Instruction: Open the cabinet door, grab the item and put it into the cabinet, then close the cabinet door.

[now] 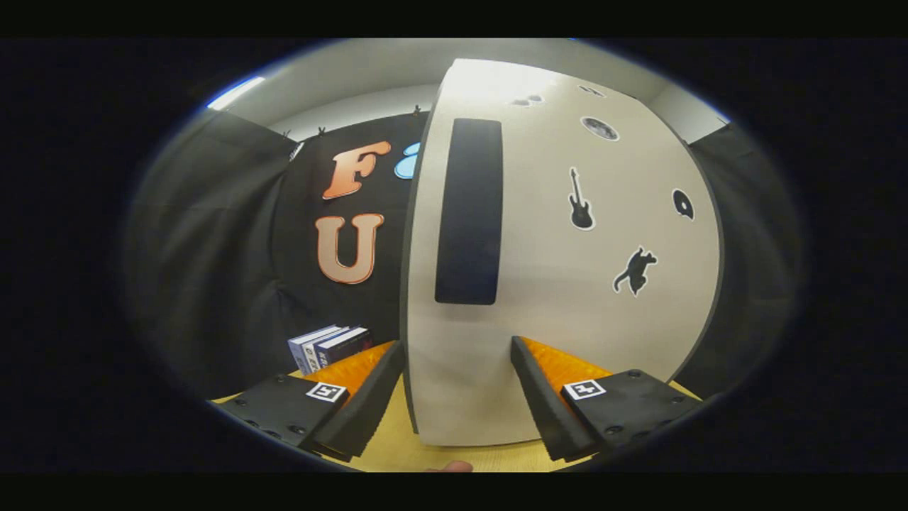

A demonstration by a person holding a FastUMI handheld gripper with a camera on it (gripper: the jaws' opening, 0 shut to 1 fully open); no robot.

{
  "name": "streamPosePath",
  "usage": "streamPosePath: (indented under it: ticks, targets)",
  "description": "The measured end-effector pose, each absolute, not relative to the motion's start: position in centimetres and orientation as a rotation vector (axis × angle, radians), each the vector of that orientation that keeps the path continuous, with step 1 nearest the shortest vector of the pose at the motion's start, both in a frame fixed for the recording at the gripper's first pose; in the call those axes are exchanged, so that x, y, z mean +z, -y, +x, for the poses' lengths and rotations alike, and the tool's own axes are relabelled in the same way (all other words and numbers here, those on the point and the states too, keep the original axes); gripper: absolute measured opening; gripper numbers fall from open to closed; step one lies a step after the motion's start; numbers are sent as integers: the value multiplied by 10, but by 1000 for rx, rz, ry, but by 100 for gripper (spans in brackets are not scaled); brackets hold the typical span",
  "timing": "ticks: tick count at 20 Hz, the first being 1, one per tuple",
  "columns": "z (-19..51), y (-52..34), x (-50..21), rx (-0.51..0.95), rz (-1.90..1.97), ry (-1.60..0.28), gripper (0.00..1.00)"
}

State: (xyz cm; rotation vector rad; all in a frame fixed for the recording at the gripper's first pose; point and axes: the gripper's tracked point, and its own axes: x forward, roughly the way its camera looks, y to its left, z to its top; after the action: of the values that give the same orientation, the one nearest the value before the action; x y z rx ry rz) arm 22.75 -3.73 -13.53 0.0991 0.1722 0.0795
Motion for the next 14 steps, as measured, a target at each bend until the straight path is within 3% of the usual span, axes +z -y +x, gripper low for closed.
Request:
streamPosePath:
  ticks: [14]
  targets:
    - [108,60,-89,-36,31,-137,96]
